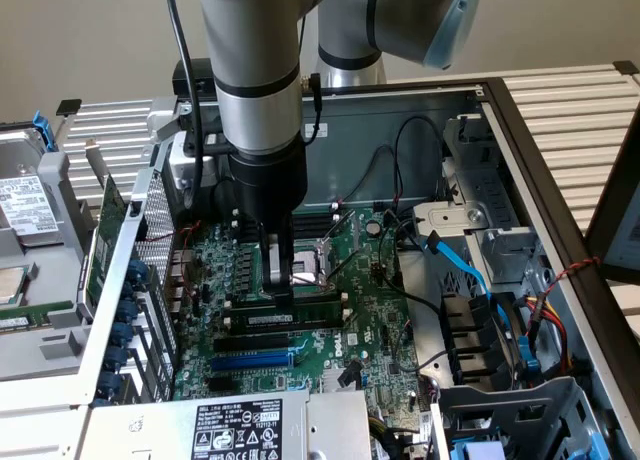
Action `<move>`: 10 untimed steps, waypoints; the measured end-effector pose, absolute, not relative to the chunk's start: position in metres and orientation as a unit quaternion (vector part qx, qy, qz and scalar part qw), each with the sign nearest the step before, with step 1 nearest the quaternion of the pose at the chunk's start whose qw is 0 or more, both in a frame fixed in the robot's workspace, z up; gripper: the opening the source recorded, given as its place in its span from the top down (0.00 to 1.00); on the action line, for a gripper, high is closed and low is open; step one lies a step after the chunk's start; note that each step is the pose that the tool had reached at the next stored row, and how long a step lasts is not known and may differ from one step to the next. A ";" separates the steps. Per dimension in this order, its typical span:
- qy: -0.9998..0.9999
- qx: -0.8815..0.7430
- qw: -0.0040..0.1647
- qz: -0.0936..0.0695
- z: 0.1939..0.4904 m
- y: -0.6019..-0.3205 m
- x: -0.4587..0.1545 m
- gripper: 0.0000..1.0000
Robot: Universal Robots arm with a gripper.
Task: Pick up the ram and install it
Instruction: 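Press down the ram until it locks into place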
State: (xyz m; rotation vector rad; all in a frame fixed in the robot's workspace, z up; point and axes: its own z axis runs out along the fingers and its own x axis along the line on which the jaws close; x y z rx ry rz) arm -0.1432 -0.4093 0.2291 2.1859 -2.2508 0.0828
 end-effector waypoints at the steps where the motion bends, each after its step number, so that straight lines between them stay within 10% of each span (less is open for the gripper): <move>1: -0.717 0.697 0.001 0.026 0.229 -0.409 -0.143 0.90; 10: -0.716 0.698 -0.001 0.024 0.227 -0.411 -0.143 0.90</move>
